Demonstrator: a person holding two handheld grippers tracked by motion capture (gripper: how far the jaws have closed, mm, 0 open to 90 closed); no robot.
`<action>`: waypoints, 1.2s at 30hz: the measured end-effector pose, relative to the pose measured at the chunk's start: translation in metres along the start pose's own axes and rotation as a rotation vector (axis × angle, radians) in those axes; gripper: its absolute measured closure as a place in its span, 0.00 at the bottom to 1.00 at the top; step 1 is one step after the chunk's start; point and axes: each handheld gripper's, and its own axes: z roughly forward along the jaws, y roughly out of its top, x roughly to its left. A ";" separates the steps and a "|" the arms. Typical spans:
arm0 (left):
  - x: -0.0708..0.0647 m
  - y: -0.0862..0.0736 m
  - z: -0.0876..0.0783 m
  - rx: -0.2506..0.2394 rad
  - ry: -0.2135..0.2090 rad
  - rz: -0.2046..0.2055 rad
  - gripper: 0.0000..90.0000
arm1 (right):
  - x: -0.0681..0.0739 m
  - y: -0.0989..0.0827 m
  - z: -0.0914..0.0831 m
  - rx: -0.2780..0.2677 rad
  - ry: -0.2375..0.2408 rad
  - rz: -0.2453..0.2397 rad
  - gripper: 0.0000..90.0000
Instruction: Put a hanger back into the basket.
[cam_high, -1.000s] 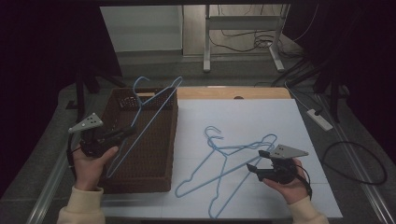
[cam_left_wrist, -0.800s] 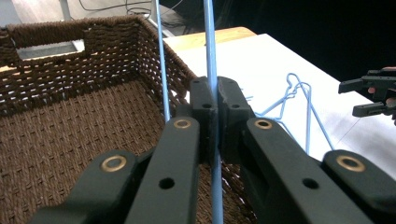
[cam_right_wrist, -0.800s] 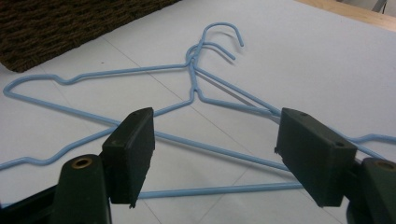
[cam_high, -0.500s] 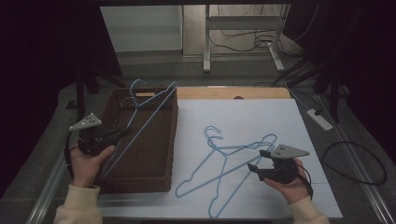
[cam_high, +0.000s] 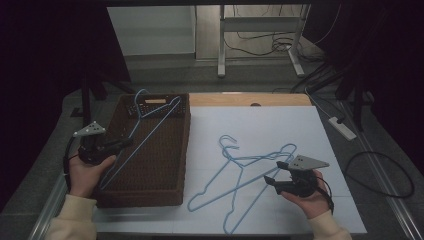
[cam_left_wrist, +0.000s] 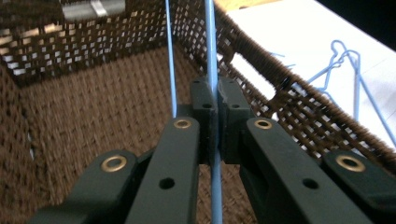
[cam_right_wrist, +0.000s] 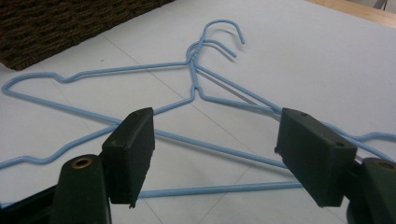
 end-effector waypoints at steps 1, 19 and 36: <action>0.002 -0.001 0.001 0.010 0.001 -0.006 0.96 | 0.000 0.000 0.000 0.000 0.001 0.000 0.32; 0.012 0.001 0.033 0.104 -0.024 -0.028 0.96 | -0.001 -0.001 0.002 0.013 -0.007 -0.006 0.31; 0.015 0.003 0.042 0.133 -0.051 0.005 0.96 | 0.001 -0.001 0.003 0.020 -0.012 -0.014 0.31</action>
